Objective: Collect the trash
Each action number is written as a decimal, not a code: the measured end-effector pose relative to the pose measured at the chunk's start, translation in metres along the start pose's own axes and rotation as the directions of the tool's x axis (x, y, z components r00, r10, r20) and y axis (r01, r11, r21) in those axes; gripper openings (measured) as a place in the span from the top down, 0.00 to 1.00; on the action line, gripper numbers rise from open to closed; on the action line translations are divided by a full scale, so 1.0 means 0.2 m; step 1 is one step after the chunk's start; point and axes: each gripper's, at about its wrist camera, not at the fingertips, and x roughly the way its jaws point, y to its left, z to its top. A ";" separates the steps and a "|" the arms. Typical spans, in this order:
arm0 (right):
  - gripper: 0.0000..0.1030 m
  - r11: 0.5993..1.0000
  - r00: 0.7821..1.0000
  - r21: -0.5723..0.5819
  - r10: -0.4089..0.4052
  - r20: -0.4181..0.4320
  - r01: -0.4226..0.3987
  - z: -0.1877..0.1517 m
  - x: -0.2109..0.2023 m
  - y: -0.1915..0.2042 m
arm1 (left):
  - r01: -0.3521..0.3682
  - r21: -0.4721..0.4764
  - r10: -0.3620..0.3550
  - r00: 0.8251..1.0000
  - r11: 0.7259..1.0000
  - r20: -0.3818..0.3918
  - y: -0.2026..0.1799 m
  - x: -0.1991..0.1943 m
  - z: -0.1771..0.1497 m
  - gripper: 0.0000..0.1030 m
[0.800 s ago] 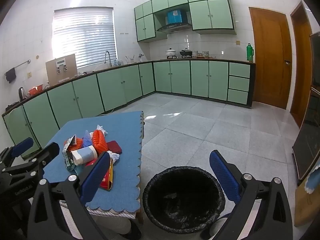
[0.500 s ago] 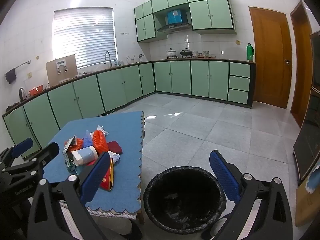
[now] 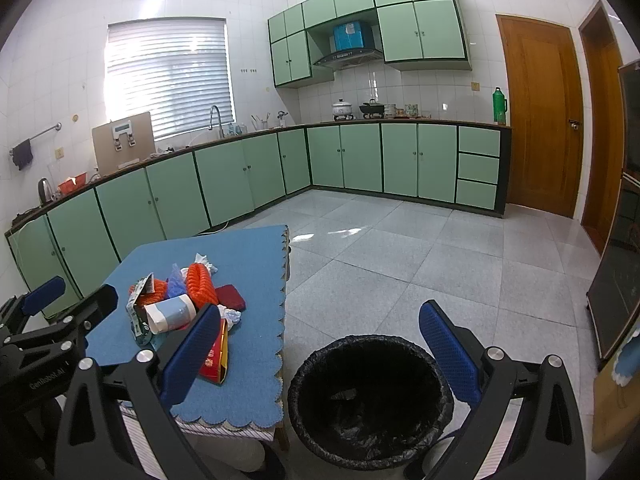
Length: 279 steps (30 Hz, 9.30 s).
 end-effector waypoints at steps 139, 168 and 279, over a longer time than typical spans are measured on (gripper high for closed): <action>0.21 0.972 0.955 -0.112 0.177 -0.237 -0.208 -0.46 0.80 0.68 | -0.210 -0.043 0.195 0.953 0.977 -0.230 0.70 0.57 -0.36 0.05; 0.21 0.997 0.980 -0.029 0.059 -0.190 -0.066 -0.40 0.74 0.27 | -0.084 -0.016 0.079 0.975 0.996 -0.207 0.29 0.64 -0.33 0.05; 0.21 0.987 0.961 -0.101 0.095 -0.260 -0.125 -0.28 0.86 0.34 | 0.046 -0.138 -0.051 0.998 0.989 -0.037 0.48 0.54 -0.07 0.91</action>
